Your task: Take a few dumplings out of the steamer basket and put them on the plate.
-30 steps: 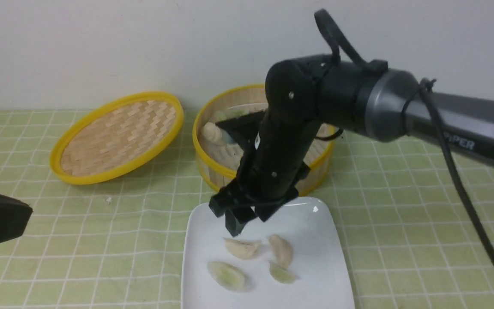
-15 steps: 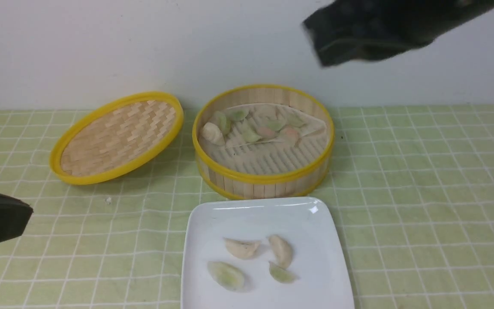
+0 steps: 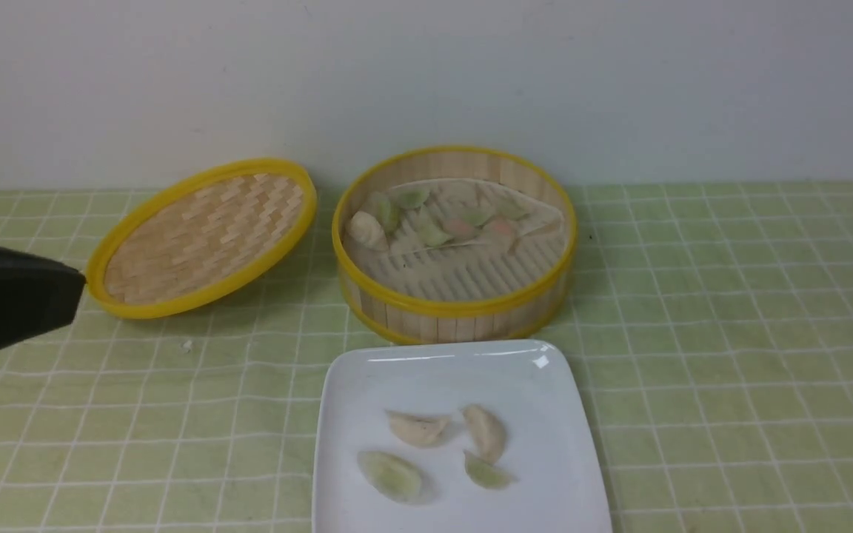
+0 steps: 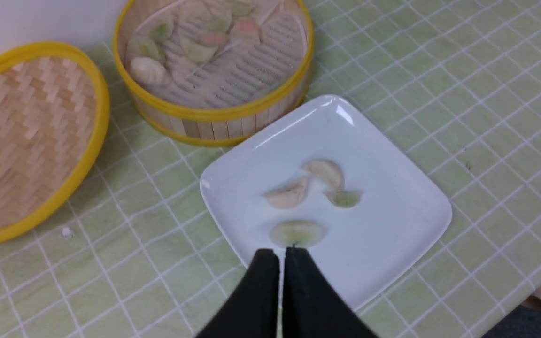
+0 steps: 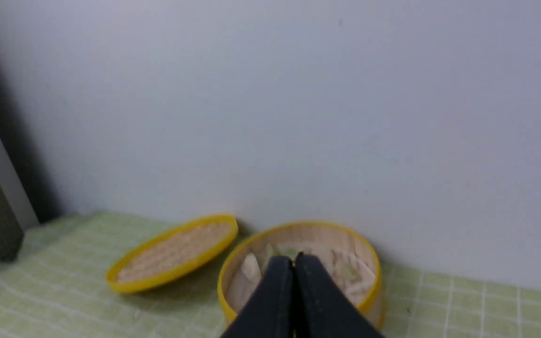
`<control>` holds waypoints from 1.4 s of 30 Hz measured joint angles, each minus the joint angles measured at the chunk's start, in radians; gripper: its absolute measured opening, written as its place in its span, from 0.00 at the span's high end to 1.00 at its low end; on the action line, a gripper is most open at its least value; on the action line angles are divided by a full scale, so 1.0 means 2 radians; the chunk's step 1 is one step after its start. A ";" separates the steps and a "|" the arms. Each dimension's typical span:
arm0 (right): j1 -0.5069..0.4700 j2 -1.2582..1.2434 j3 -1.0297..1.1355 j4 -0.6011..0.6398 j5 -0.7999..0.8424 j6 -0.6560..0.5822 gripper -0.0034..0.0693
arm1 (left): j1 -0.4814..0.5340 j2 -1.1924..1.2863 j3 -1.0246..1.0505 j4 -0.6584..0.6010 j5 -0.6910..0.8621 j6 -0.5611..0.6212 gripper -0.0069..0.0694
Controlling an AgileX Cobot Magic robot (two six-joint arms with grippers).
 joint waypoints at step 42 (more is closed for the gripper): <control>0.000 -0.149 0.161 -0.034 -0.096 0.061 0.97 | 0.000 -0.224 0.218 -0.002 -0.257 -0.002 0.92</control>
